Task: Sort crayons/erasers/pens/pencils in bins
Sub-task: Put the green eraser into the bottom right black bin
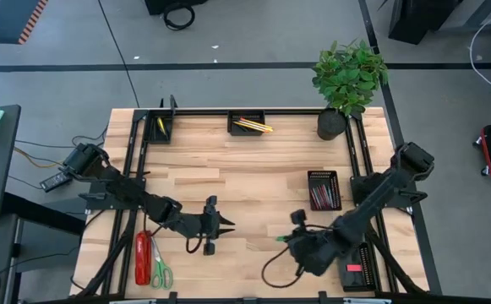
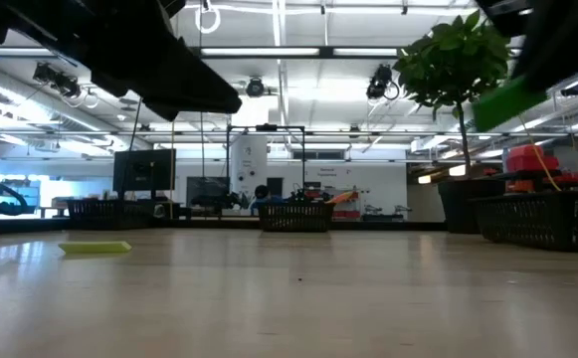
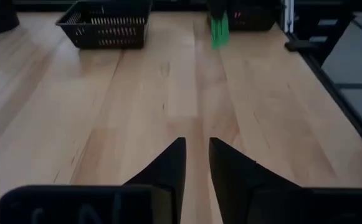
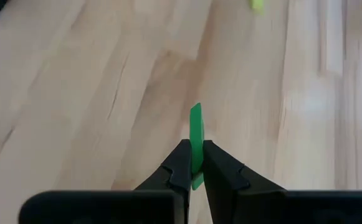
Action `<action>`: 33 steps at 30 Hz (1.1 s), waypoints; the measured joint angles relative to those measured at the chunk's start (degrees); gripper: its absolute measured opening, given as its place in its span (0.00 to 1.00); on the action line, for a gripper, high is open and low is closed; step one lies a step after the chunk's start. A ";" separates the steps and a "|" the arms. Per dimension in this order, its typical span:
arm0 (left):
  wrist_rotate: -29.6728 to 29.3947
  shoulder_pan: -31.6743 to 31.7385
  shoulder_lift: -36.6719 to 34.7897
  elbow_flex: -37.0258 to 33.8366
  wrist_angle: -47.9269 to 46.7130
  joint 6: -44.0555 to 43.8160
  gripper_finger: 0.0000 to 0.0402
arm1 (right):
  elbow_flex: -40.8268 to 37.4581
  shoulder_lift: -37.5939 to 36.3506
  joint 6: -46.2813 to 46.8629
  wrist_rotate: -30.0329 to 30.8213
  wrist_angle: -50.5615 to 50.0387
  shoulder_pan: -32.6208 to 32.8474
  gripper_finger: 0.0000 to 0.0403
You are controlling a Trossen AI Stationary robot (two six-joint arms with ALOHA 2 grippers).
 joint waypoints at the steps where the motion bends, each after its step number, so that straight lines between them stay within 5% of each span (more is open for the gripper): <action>1: 0.00 0.00 0.00 0.00 -0.64 -0.27 0.19 | 0.00 -0.86 2.67 -0.02 -2.12 0.88 0.09; 20: -1.34 0.07 0.00 -0.02 -1.80 -3.48 0.17 | 0.02 -12.70 39.51 7.71 -27.10 19.40 0.09; 33: -1.33 -0.26 0.00 -0.02 -2.79 -4.57 0.18 | 0.02 -10.38 58.28 -1.61 -32.83 25.07 0.09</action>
